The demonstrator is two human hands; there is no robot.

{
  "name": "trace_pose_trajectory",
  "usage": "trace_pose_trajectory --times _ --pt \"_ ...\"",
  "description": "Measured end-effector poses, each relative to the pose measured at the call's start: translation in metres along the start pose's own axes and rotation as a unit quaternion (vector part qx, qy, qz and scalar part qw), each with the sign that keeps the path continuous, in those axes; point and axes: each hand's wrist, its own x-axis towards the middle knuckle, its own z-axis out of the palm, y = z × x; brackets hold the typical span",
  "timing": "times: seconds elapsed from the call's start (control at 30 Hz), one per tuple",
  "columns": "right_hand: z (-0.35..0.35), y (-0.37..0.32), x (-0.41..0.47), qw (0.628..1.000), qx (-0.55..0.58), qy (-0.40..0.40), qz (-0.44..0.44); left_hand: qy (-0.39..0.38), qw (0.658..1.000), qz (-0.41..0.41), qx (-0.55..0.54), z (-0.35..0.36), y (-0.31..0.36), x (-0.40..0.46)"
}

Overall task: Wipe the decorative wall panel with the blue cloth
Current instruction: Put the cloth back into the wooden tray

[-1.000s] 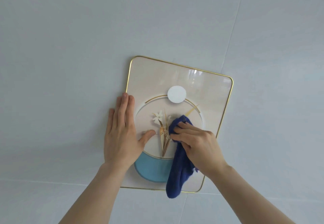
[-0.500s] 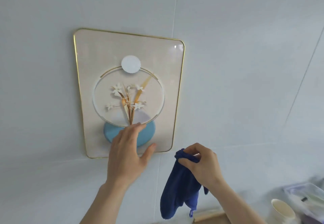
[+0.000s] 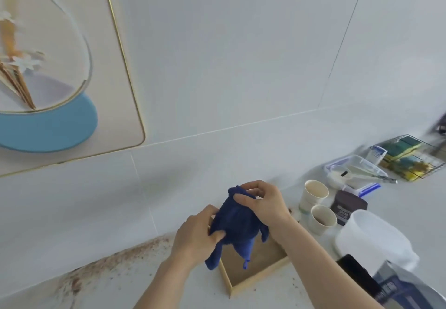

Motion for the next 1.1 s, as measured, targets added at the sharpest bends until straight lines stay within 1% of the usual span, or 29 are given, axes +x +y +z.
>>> trace_pose_trajectory --times 0.13,0.27,0.37,0.5,0.6,0.67,0.73,0.8,0.87,0.9,0.97,1.03,1.1 --pt "-0.032 0.047 0.015 0.998 -0.052 0.023 0.022 0.035 0.998 -0.011 -0.056 0.038 0.010 0.024" --pt "-0.038 0.095 0.023 0.993 -0.106 0.056 0.008 0.037 0.998 -0.009 -0.052 0.075 0.014 0.041" --pt "-0.031 0.127 0.026 0.989 -0.137 0.054 0.000 0.034 0.998 -0.021 -0.054 0.098 0.011 0.047" --pt "-0.023 0.162 0.029 0.980 -0.191 0.037 -0.032 0.027 0.999 -0.036 -0.005 0.125 -0.004 0.051" --pt "-0.015 0.185 0.028 0.969 -0.243 0.026 -0.042 -0.006 0.998 -0.047 0.047 0.142 -0.016 0.054" --pt "-0.012 0.199 0.026 0.954 -0.297 -0.002 -0.044 -0.051 0.995 -0.046 0.071 0.151 -0.024 0.053" --pt "-0.010 0.213 0.024 0.932 -0.354 -0.067 -0.044 -0.099 0.989 -0.044 0.103 0.159 -0.032 0.052" --pt "-0.009 0.223 0.020 0.900 -0.410 -0.146 -0.024 -0.135 0.979 -0.040 0.149 0.165 -0.040 0.053" --pt "-0.011 0.231 0.016 0.861 -0.466 -0.203 -0.018 -0.166 0.963 -0.034 0.208 0.169 -0.045 0.053" --pt "-0.012 0.232 0.015 0.843 -0.491 -0.218 -0.019 -0.183 0.954 -0.038 0.235 0.171 -0.047 0.053" --pt "-0.013 0.232 0.012 0.821 -0.522 -0.231 -0.018 -0.209 0.937 -0.049 0.274 0.169 -0.049 0.049" --pt "-0.013 0.229 0.011 0.811 -0.534 -0.240 -0.003 -0.220 0.929 -0.049 0.292 0.164 -0.052 0.046" --pt "-0.013 0.224 0.011 0.807 -0.534 -0.253 0.021 -0.213 0.930 -0.049 0.296 0.156 -0.053 0.043"
